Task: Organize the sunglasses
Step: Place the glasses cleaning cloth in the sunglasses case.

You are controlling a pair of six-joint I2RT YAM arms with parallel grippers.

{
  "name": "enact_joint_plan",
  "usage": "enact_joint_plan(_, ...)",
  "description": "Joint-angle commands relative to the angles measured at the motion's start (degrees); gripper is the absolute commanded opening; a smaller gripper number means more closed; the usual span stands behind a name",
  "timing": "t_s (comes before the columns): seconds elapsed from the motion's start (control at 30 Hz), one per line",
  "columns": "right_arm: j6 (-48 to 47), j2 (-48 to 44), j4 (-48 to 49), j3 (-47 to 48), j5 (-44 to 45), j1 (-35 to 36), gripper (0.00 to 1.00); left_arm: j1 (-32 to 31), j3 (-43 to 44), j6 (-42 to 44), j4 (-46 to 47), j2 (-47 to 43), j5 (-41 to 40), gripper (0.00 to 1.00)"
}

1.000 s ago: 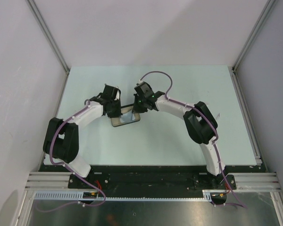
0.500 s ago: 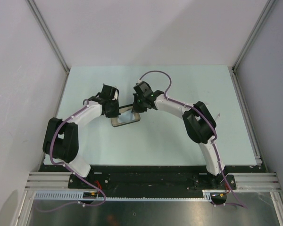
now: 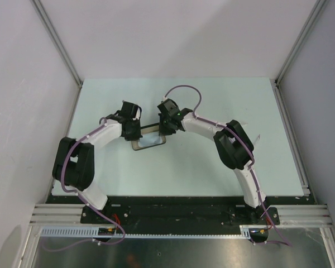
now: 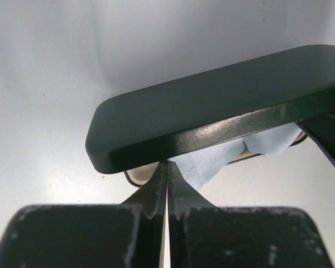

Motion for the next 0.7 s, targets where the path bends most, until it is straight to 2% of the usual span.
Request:
enact_joint_plan(0.0, -2.15, 0.4, -0.23, 2.1, 4.09, 0.74, 0.0, 0.35, -0.15, -0.24, -0.34, 0.82, -1.74, 0.0)
enact_joint_plan(0.43, -4.7, 1.89, 1.35, 3.51, 4.18, 1.36, 0.0, 0.35, -0.32, -1.38, -0.43, 1.96, -3.23, 0.0)
enact_joint_plan(0.6, -5.14, 2.07, 1.79, 3.86, 4.26, 1.36, 0.08, 0.35, -0.15, -1.56, -0.61, 2.4, -3.59, 0.0)
enact_joint_plan(0.67, -5.31, 1.98, 1.88, 3.77, 4.35, 1.36, 0.13, 0.35, -0.15, -1.56, -0.69, 2.66, -3.76, 0.0)
